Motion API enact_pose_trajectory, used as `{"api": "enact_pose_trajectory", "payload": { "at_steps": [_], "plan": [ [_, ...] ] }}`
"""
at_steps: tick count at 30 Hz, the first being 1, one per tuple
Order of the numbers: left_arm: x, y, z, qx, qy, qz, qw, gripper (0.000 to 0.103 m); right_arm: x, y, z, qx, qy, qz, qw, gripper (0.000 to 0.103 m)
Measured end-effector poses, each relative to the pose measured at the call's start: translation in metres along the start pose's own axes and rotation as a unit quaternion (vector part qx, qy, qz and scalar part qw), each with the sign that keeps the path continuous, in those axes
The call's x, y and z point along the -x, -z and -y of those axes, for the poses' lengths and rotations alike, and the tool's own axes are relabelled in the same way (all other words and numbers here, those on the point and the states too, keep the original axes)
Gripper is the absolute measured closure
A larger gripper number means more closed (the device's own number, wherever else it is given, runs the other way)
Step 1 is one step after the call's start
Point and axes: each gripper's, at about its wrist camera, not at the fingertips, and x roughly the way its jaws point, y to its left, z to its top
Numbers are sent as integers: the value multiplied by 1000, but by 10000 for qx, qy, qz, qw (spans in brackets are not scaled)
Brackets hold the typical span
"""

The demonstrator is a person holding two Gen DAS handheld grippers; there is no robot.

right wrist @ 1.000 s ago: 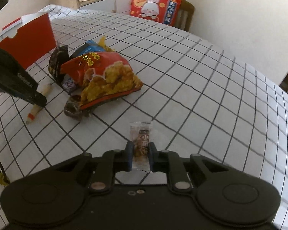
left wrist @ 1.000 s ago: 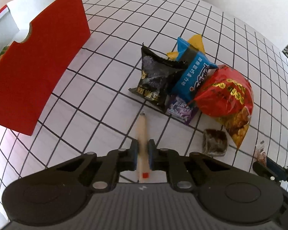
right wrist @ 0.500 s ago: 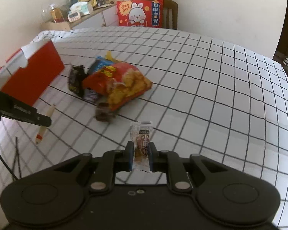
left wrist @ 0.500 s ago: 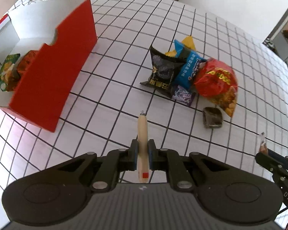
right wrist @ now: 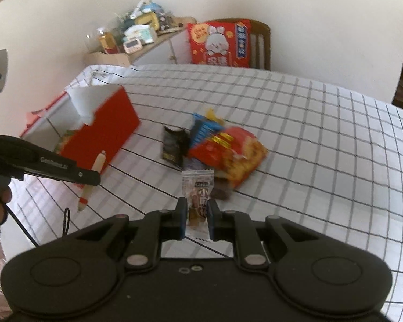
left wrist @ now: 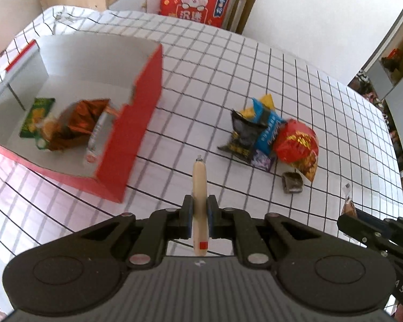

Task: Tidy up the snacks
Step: 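Carry the wooden stick and wrapped candy over the red box with both tools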

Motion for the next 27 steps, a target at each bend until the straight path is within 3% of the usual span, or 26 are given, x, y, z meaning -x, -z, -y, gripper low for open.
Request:
{"api": "enact_pose_trajectory", "payload": {
  "at_steps": [12, 27],
  "plan": [
    [40, -24, -72, 7, -3, 458, 9989, 93, -10, -36, -80, 214, -189, 358, 9990, 89],
    [49, -67, -169, 195, -198, 657, 9975, 93, -56, -83, -176, 491, -336, 453, 9972, 89]
  ]
}}
